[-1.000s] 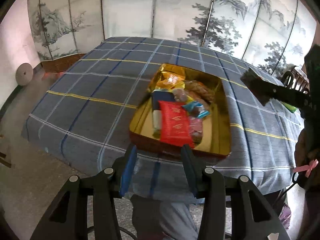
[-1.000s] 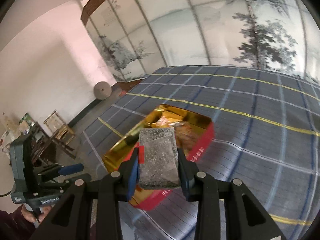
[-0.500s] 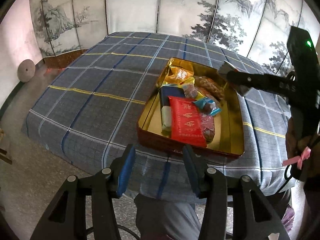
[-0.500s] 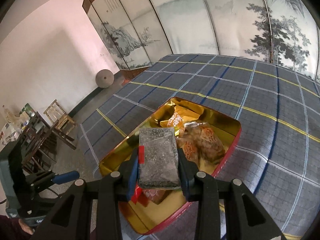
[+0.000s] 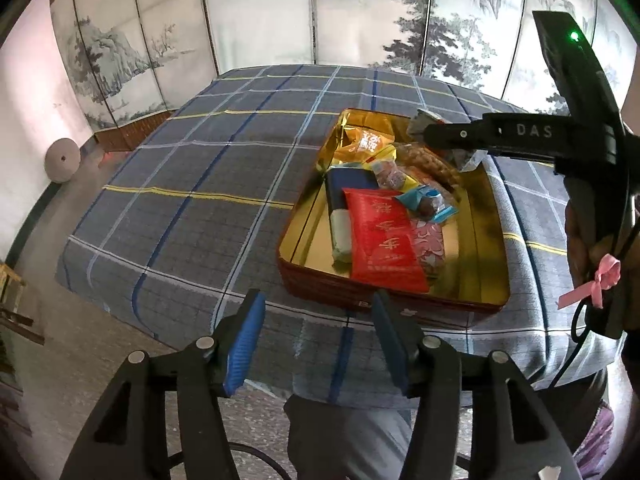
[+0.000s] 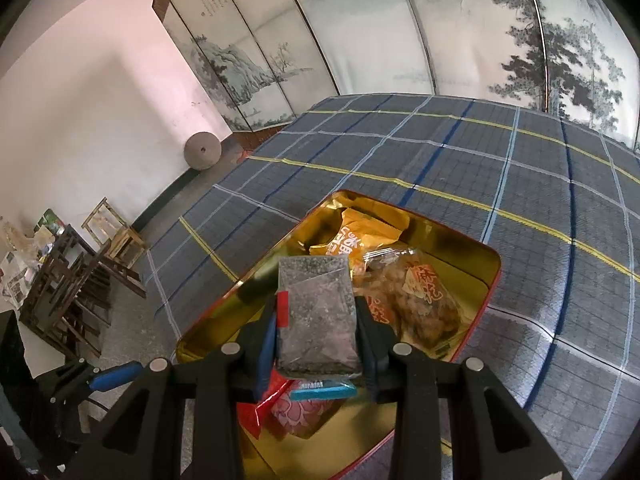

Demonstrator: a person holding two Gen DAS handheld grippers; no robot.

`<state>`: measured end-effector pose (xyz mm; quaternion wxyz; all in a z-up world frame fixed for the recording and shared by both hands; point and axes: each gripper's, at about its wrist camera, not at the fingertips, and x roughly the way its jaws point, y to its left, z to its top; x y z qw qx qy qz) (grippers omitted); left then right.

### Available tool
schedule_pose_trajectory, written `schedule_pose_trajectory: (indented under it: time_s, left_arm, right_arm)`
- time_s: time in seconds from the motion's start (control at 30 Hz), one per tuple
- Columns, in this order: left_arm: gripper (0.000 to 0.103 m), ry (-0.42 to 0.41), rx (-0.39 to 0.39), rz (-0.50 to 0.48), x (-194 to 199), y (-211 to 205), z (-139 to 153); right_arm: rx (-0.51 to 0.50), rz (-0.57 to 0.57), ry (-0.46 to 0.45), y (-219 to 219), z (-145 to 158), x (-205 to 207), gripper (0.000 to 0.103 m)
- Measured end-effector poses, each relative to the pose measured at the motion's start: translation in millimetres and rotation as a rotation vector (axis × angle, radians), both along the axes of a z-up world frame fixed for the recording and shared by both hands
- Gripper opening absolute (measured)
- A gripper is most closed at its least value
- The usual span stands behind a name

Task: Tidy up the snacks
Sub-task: 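Carry the clear dark-snack packet into the gold tray and open the right gripper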

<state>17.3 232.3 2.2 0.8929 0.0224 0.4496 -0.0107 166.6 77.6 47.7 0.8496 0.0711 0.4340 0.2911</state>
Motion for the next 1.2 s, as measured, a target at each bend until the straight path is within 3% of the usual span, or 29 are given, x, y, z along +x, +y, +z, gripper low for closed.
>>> schedule_pose_trajectory:
  time_s: [1.0, 1.2]
  left_arm:
    - [0.067, -0.016, 0.050, 0.004, 21.1, -5.2, -10.1]
    - [0.070, -0.055, 0.068, 0.012, 15.8, -8.4, -4.7]
  right_arm:
    - [0.019, -0.046, 0.012, 7.3, -16.8, 12.9, 0.038]
    - [0.028, -0.076, -0.155, -1.5, 20.2, -27.0, 0.039]
